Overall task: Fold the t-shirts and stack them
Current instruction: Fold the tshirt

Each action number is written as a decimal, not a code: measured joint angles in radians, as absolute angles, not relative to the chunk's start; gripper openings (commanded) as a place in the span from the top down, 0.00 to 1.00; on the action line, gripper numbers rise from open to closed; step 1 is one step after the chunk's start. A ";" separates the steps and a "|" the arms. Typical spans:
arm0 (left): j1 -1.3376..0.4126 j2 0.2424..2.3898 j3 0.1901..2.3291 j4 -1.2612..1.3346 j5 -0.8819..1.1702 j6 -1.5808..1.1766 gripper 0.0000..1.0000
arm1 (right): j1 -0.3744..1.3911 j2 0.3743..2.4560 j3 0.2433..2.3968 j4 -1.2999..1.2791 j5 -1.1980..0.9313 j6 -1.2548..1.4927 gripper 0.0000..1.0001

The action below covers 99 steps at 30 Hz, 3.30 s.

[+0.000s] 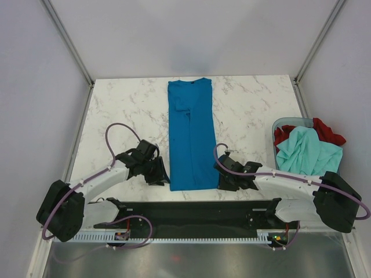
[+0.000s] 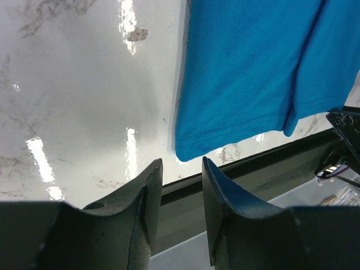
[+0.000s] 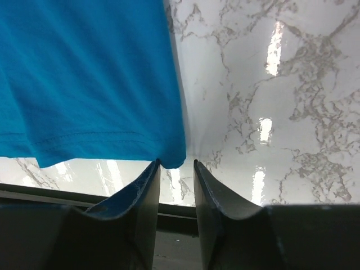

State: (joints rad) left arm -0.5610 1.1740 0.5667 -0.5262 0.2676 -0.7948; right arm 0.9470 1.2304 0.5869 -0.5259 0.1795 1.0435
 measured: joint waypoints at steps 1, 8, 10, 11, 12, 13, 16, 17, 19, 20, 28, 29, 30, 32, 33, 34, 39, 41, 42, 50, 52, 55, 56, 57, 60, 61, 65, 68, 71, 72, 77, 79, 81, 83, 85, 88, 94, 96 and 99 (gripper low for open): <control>-0.567 1.179 0.566 -0.519 0.269 -0.804 0.59 | 0.947 1.229 0.587 -0.531 0.183 1.043 0.62; -0.625 1.238 0.557 -0.452 0.271 -0.854 0.62 | 0.936 1.238 0.587 -0.532 0.182 1.018 0.69; -0.636 1.252 0.550 -0.443 0.270 -0.863 0.62 | 0.929 1.240 0.587 -0.530 0.180 1.013 0.71; -0.640 1.256 0.546 -0.442 0.268 -0.867 0.63 | 0.925 1.240 0.587 -0.530 0.179 1.011 0.72; -0.643 1.258 0.542 -0.440 0.265 -0.869 0.63 | 0.923 1.240 0.587 -0.530 0.178 1.008 0.72; -0.645 1.259 0.538 -0.439 0.263 -0.871 0.63 | 0.920 1.239 0.587 -0.530 0.178 1.006 0.72; -0.648 1.262 0.533 -0.439 0.261 -0.875 0.65 | 0.918 1.225 0.587 -0.531 0.173 1.003 0.67; -0.649 1.264 0.533 -0.438 0.260 -0.875 0.66 | 0.917 1.217 0.587 -0.531 0.171 1.002 0.66; -0.649 1.267 0.533 -0.437 0.260 -0.876 0.67 | 0.916 1.205 0.587 -0.531 0.164 0.999 0.66; -0.649 1.269 0.533 -0.437 0.260 -0.876 0.67 | 0.916 1.202 0.587 -0.531 0.159 0.998 0.65; -0.651 1.280 0.533 -0.435 0.255 -0.881 0.89 | 0.900 1.204 0.588 -0.531 0.153 0.983 0.70; -0.651 1.283 0.533 -0.435 0.253 -0.881 0.93 | 0.894 1.208 0.588 -0.531 0.153 0.979 0.71; -0.652 1.286 0.533 -0.435 0.252 -0.881 0.95 | 0.890 1.212 0.588 -0.530 0.152 0.976 0.71; -0.652 1.288 0.533 -0.433 0.252 -0.882 0.98 | 0.885 1.217 0.586 -0.524 0.152 0.971 0.72; -0.652 1.290 0.533 -0.432 0.252 -0.882 0.98 | 0.883 1.220 0.583 -0.516 0.150 0.968 0.72; -0.652 1.290 0.533 -0.432 0.252 -0.882 0.98 | 0.883 1.222 0.580 -0.506 0.146 0.965 0.72; -0.652 1.290 0.533 -0.431 0.252 -0.882 0.98 | 0.883 1.223 0.550 -0.462 0.118 0.962 0.79; -0.652 1.289 0.533 -0.432 0.252 -0.882 0.98 | 0.883 1.220 0.536 -0.451 0.110 0.965 0.88; -0.652 1.288 0.533 -0.431 0.252 -0.882 0.98 | 0.883 1.212 0.529 -0.445 0.109 0.964 0.91; -0.669 1.197 0.517 -0.432 0.258 -0.897 0.98 | 0.881 1.111 0.475 -0.445 0.094 0.989 1.00; -0.678 1.170 0.517 -0.431 0.265 -0.906 0.98 | 0.882 1.073 0.475 -0.461 0.094 0.995 1.00; -0.690 1.140 0.517 -0.431 0.268 -0.919 0.98 | 0.896 1.016 0.475 -0.488 0.096 1.004 1.00; -0.693 1.136 0.517 -0.431 0.269 -0.923 0.98 | 0.903 1.002 0.475 -0.496 0.096 1.009 1.00; -0.697 1.136 0.517 -0.431 0.270 -0.927 0.98 | 0.912 0.990 0.475 -0.504 0.097 1.016 1.00; -0.714 1.135 0.507 -0.431 0.271 -0.944 0.98 | 0.937 0.968 0.475 -0.524 0.103 1.032 1.00; -0.724 1.134 0.501 -0.431 0.271 -0.951 0.98 | 0.943 0.962 0.475 -0.529 0.106 1.036 1.00; -0.754 1.118 0.481 -0.432 0.270 -0.977 0.98 | 0.953 0.936 0.473 -0.546 0.113 1.045 1.00; -0.755 1.115 0.479 -0.431 0.265 -0.983 0.98 | 0.953 0.932 0.473 -0.551 0.123 1.043 1.00; -0.755 1.119 0.488 -0.437 0.263 -0.983 0.98 | 0.953 0.945 0.481 -0.570 0.151 1.034 1.00; -0.754 1.124 0.496 -0.440 0.263 -0.983 0.98 | 0.953 0.955 0.492 -0.580 0.162 1.027 1.00; -0.742 1.176 0.569 -0.441 0.263 -0.983 0.98 | 0.953 1.028 0.593 -0.611 0.224 0.978 1.00; -0.731 1.187 0.593 -0.443 0.262 -0.983 0.98 | 0.953 1.050 0.629 -0.615 0.244 0.958 1.00; -0.715 1.199 0.620 -0.451 0.262 -0.981 0.98 | 0.953 1.081 0.669 -0.615 0.265 0.934 1.00; -0.694 1.216 0.651 -0.457 0.262 -0.977 0.98 | 0.950 1.113 0.706 -0.615 0.282 0.910 1.00; -0.670 1.240 0.682 -0.462 0.262 -0.968 0.98 | 0.939 1.151 0.739 -0.614 0.294 0.881 1.00; -0.627 1.288 0.725 -0.466 0.262 -0.947 0.98 | 0.902 1.210 0.780 -0.604 0.303 0.832 1.00; -0.511 1.428 0.837 -0.474 0.263 -0.870 0.98 | 0.788 1.345 0.891 -0.581 0.317 0.713 1.00; -0.472 1.468 0.879 -0.479 0.262 -0.845 0.98 | 0.748 1.399 0.941 -0.565 0.316 0.668 1.00; -0.418 1.542 0.967 -0.483 0.259 -0.802 0.98 | 0.700 1.484 1.022 -0.548 0.319 0.610 1.00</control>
State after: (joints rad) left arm -0.4183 1.5417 0.9668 -0.4831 0.2588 -0.8017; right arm 0.7002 1.4837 1.0218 -0.5480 0.3195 0.6098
